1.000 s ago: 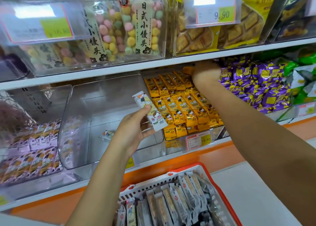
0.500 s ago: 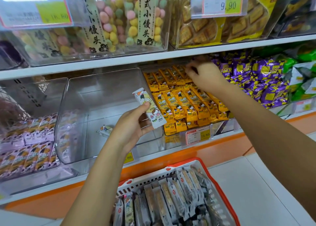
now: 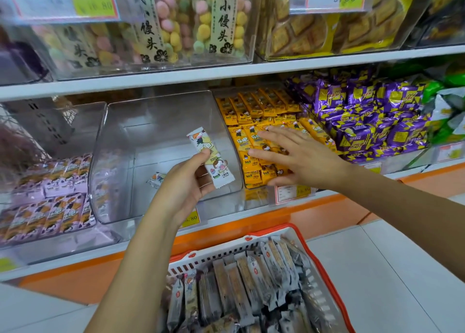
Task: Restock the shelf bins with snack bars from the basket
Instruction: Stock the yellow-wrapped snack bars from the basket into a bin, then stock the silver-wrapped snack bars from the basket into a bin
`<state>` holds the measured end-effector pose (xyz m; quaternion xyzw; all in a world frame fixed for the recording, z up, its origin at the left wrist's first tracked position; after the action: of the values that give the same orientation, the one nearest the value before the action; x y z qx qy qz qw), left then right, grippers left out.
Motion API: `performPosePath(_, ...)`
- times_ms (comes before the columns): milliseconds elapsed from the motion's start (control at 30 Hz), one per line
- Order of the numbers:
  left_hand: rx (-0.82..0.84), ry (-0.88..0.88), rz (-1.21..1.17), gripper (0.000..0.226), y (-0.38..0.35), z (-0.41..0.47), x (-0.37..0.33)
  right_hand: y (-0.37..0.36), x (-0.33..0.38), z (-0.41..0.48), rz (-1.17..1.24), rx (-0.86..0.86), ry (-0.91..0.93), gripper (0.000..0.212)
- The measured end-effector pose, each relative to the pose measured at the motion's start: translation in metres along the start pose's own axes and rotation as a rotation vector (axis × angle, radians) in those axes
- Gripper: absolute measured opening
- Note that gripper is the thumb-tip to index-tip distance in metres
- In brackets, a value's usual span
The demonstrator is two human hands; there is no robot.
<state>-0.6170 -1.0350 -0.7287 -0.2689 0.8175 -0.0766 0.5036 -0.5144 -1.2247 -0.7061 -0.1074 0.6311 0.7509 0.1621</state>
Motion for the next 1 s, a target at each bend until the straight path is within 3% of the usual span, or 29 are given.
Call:
performPosePath(233, -0.045, -0.008, 0.017, 0.019, 0.013, -0.009, -0.004, -0.004, 0.004, 0.010, -0.079, -0.043, 0.046, 0.060)
performPosePath(567, -0.036, -0.010, -0.005, 0.018, 0.022, -0.026, -0.009, -0.002, 0.007, 0.012, -0.067, -0.038, 0.041, 0.066)
performPosePath(767, -0.038, 0.067, 0.177, 0.022, 0.052, -0.041, -0.021, 0.035, 0.043, 0.055, 0.232, -0.307, -0.044, 0.062)
performPosePath(900, -0.185, -0.020, 0.291, 0.042, 0.069, -0.042, -0.037, 0.040, 0.070, 0.109, 0.650, -0.216, -0.275, 0.064)
performPosePath(1000, -0.286, -0.117, 0.369, 0.029, 0.077, -0.041, -0.046, 0.032, 0.082, 0.146, 0.819, -0.199, -0.385, 0.060)
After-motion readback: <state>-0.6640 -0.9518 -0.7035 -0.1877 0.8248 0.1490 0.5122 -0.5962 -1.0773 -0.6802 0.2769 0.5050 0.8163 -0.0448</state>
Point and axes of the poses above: each hand's wrist, its own z-axis towards the middle knuckle, its own y-axis out of the back of the hand, x = y × z, the point moved 5 cm from there along z, towards the middle knuckle, and after that the axes turned 14 degrees about y, right-handed, at the moved point
